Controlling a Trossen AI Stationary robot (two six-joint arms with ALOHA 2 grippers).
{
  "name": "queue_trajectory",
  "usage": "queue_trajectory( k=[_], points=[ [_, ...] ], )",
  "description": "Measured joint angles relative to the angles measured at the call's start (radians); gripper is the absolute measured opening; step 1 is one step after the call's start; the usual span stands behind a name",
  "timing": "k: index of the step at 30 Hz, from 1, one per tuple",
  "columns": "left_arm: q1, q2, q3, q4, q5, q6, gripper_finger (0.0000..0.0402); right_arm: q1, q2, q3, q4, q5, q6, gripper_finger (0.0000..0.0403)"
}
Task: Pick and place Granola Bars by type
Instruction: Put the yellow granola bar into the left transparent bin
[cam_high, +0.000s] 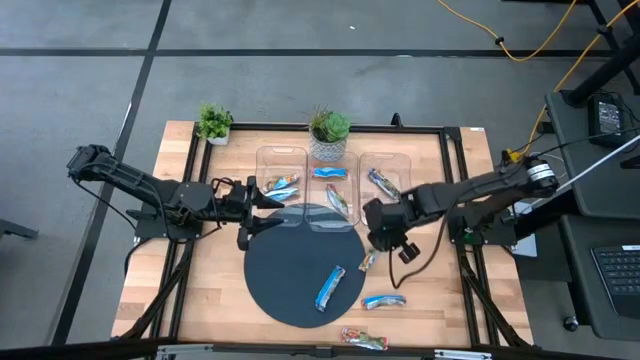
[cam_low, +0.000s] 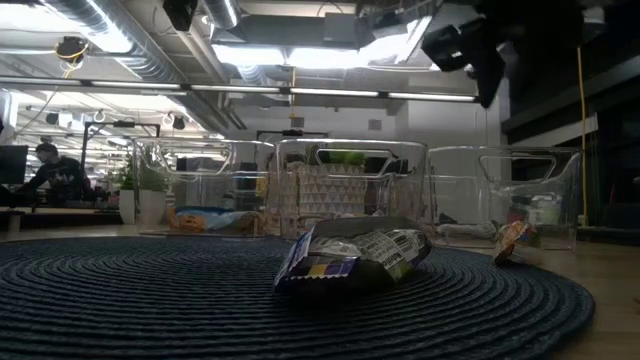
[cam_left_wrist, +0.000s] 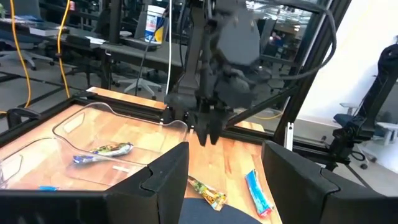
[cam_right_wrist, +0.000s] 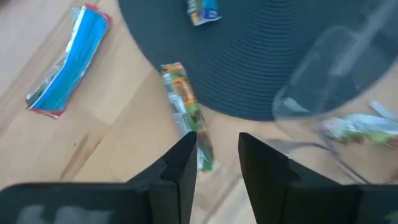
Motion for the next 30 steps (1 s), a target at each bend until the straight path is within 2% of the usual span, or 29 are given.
queue_trajectory(
  k=[7,11,15,18,25,30],
  points=[
    [0.000,0.000,0.000,-0.007,0.000,-0.004,0.0194,0.043,0.000,-0.117,0.197,-0.006,0.001,0.0137],
    [0.000,0.000,0.000,-0.007,0.000,-0.024,0.0194,0.048,0.015,-0.129,0.266,-0.007,0.024,0.0182],
    [0.000,0.000,0.000,-0.007,0.000,-0.026,0.0194,0.048,0.054,-0.129,0.267,-0.007,0.020,0.0237],
    [0.000,0.000,0.000,-0.007,-0.001,-0.028,0.0194,0.054,0.095,-0.129,0.266,-0.007,0.019,0.0264],
    [0.000,0.000,0.000,-0.007,-0.001,-0.044,0.0194,0.082,0.207,-0.129,0.267,-0.001,0.021,0.0274],
    [0.000,0.000,0.000,-0.006,-0.001,-0.044,0.0194,0.084,0.276,-0.125,0.286,0.077,0.023,0.0273]
  ],
)
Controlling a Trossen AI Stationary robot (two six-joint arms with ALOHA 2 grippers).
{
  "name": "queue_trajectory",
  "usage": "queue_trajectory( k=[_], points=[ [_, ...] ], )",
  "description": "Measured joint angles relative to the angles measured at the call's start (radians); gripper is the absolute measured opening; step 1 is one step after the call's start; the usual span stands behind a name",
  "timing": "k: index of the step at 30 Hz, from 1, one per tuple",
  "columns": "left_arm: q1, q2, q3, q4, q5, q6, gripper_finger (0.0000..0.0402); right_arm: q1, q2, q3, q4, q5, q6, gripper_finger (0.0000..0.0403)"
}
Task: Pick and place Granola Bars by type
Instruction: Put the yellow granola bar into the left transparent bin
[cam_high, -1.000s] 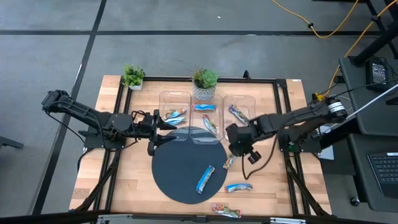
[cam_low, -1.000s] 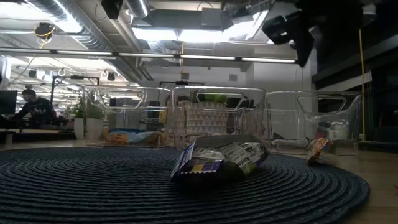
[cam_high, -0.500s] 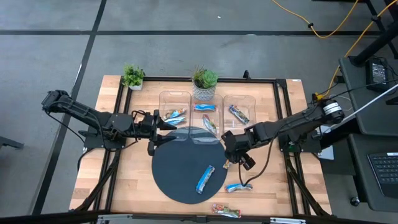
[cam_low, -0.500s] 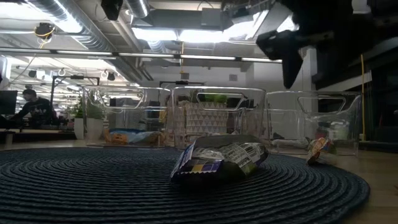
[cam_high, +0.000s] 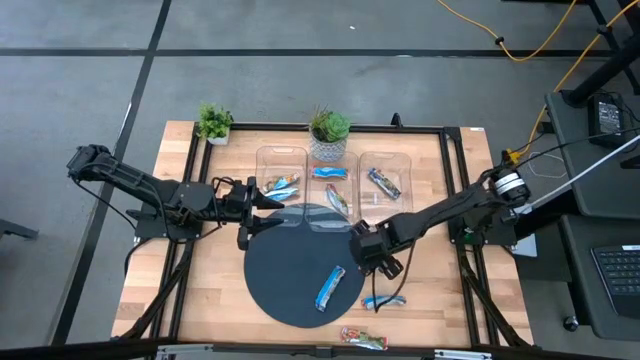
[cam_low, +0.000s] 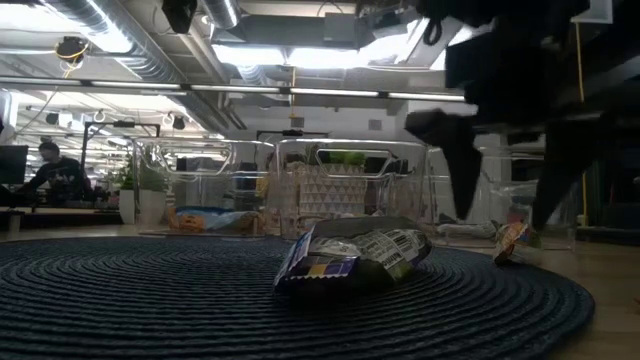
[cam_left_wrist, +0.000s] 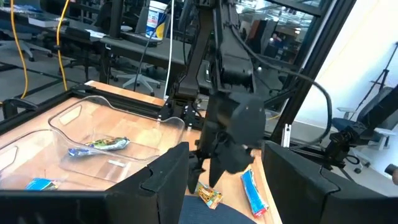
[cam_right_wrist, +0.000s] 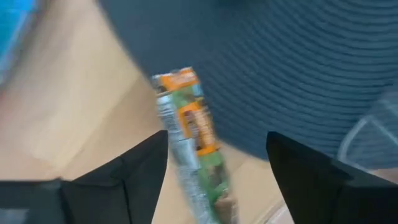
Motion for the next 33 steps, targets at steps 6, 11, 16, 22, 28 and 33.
queue_trajectory(
  k=[6,11,16,22,28,33],
  points=[
    [0.000,0.000,0.000,0.000,0.000,-0.008,0.0194,-0.002,0.050,-0.002,0.007,-0.030,0.017,0.0249],
    [0.000,0.000,0.000,0.004,0.000,-0.009,0.0194,-0.001,0.064,-0.004,0.003,-0.032,0.059,0.0214],
    [0.000,0.000,0.000,0.004,0.000,-0.009,0.0194,-0.001,0.064,-0.004,0.001,-0.032,0.072,0.0157],
    [0.000,0.000,0.000,0.004,0.000,-0.008,0.0194,-0.001,0.064,-0.004,-0.014,-0.046,0.134,0.0077],
    [0.000,0.000,0.000,0.003,0.000,-0.008,0.0194,-0.001,0.064,0.033,-0.091,-0.085,0.162,0.0041],
    [0.000,0.000,0.000,0.000,0.000,-0.003,0.0194,0.011,0.064,0.122,-0.173,-0.085,0.160,0.0050]
  ],
)
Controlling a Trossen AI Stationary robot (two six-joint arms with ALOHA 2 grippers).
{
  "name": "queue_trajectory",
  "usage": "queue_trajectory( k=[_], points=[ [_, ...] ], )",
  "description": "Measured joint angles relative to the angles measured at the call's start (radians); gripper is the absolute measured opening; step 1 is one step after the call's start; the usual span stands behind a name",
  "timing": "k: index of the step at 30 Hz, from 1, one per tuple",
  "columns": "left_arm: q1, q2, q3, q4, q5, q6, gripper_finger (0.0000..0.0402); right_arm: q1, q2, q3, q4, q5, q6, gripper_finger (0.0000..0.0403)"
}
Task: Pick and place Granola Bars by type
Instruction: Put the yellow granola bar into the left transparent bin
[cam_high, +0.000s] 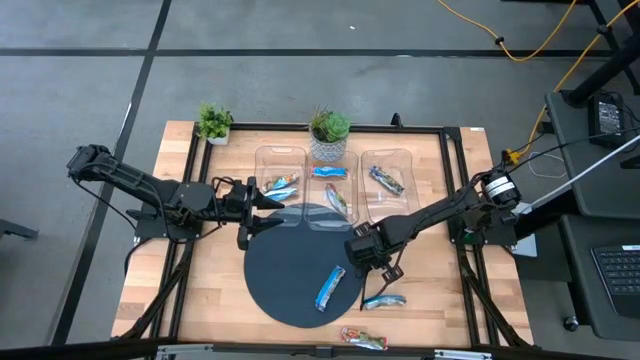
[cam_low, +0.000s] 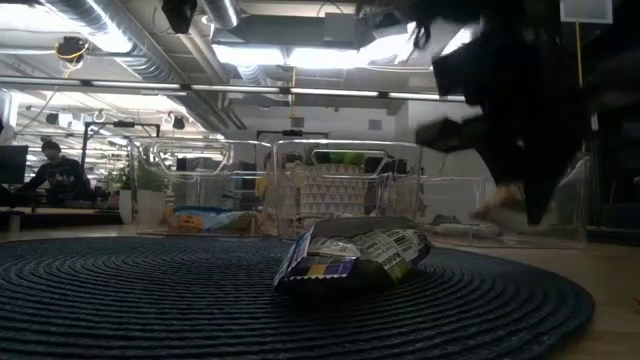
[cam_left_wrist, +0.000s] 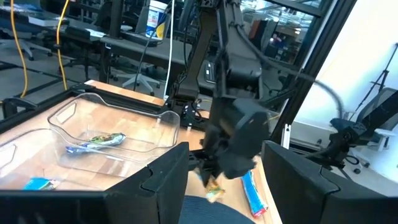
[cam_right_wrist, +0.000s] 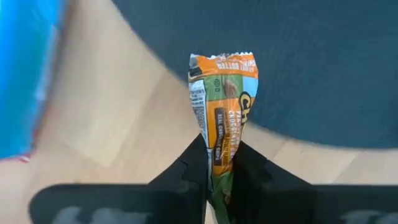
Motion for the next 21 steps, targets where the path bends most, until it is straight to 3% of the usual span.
queue_trajectory(
  k=[9,15,21],
  points=[
    [0.000,0.000,0.000,0.000,0.015,0.011,0.0194,0.011,-0.001,0.212,-0.141,0.004,-0.007,0.0037],
    [0.000,0.000,0.000,0.000,0.029,0.021,0.0194,0.011,-0.001,0.383,-0.265,0.108,-0.009,0.0048],
    [0.000,0.000,0.000,0.000,0.045,0.022,0.0194,-0.008,-0.001,0.563,-0.321,0.173,0.002,0.0034]
  ],
)
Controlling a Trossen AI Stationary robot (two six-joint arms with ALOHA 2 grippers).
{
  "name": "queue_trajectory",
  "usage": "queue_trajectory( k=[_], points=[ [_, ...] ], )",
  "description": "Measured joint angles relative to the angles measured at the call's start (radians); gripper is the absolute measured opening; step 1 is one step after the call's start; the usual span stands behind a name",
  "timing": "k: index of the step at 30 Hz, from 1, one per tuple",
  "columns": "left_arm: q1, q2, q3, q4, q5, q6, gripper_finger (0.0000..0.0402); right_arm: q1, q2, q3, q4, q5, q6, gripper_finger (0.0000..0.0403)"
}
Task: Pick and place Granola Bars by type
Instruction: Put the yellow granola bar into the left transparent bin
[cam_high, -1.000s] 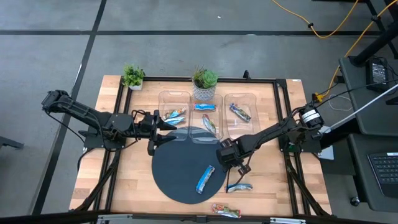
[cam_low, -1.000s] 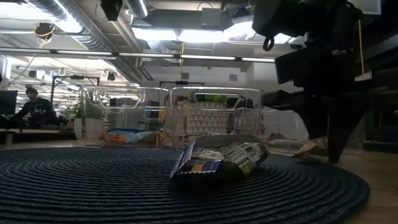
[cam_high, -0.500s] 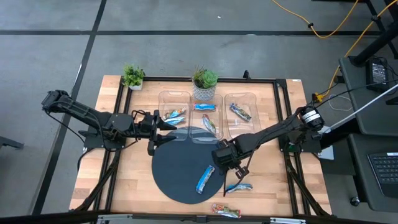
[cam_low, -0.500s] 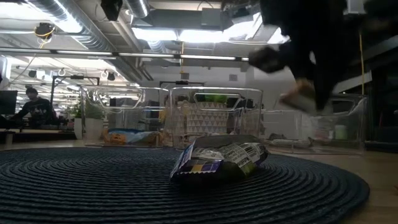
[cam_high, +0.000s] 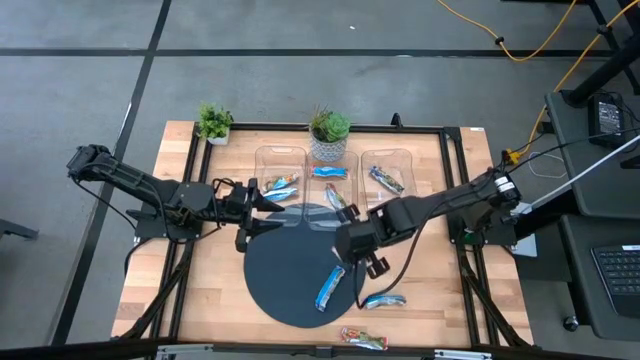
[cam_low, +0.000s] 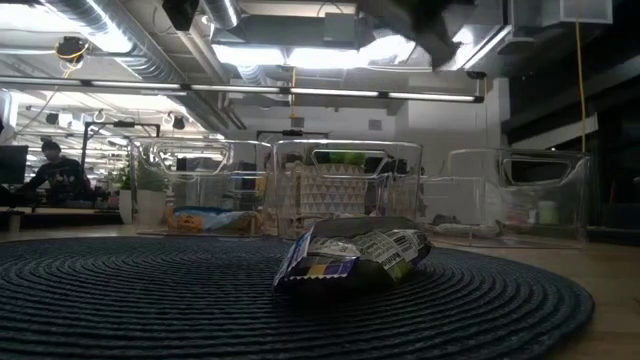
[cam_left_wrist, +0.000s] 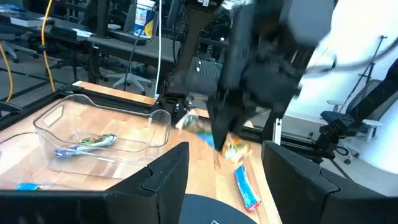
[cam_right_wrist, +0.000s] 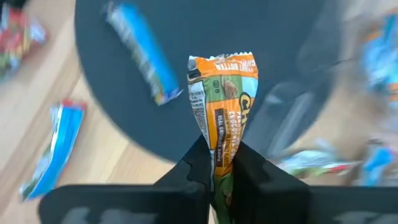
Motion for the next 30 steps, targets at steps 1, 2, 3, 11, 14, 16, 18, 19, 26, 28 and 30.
queue_trajectory(
  k=[1,2,3,11,14,16,18,19,26,28,30],
  points=[
    [0.000,0.000,0.000,0.000,0.000,0.000,0.0194,-0.006,0.000,0.029,-0.004,0.005,0.004,0.0034],
    [0.000,0.000,0.000,0.000,0.000,0.004,0.0194,-0.011,0.000,0.058,-0.005,0.012,0.011,0.0035],
    [0.000,0.001,0.000,0.000,0.000,0.011,0.0194,-0.018,0.000,0.086,-0.003,0.027,0.024,0.0038],
    [-0.001,0.052,0.000,0.012,0.014,0.080,0.0194,-0.100,-0.062,0.170,0.143,0.055,0.088,0.0039],
    [-0.001,0.091,0.000,0.040,-0.012,0.103,0.0194,-0.136,-0.118,0.132,0.255,0.020,0.101,0.0031],
    [-0.001,0.123,0.000,0.078,-0.040,0.118,0.0194,-0.154,-0.150,0.105,0.340,0.011,0.103,0.0033],
    [-0.001,0.150,0.000,0.113,-0.082,0.139,0.0194,-0.168,-0.179,0.077,0.425,0.005,0.107,0.0043],
    [0.000,0.160,0.000,0.137,-0.104,0.153,0.0194,-0.171,-0.190,0.066,0.468,-0.005,0.107,0.0050],
    [0.025,0.187,0.000,0.305,-0.154,0.224,0.0195,-0.180,-0.214,-0.021,0.700,-0.046,0.114,0.0048],
    [0.030,0.188,0.000,0.334,-0.153,0.243,0.0195,-0.182,-0.215,-0.041,0.746,-0.065,0.124,0.0039],
    [0.030,0.187,0.000,0.353,-0.150,0.253,0.0195,-0.185,-0.215,-0.065,0.793,-0.085,0.130,0.0033]
  ],
)
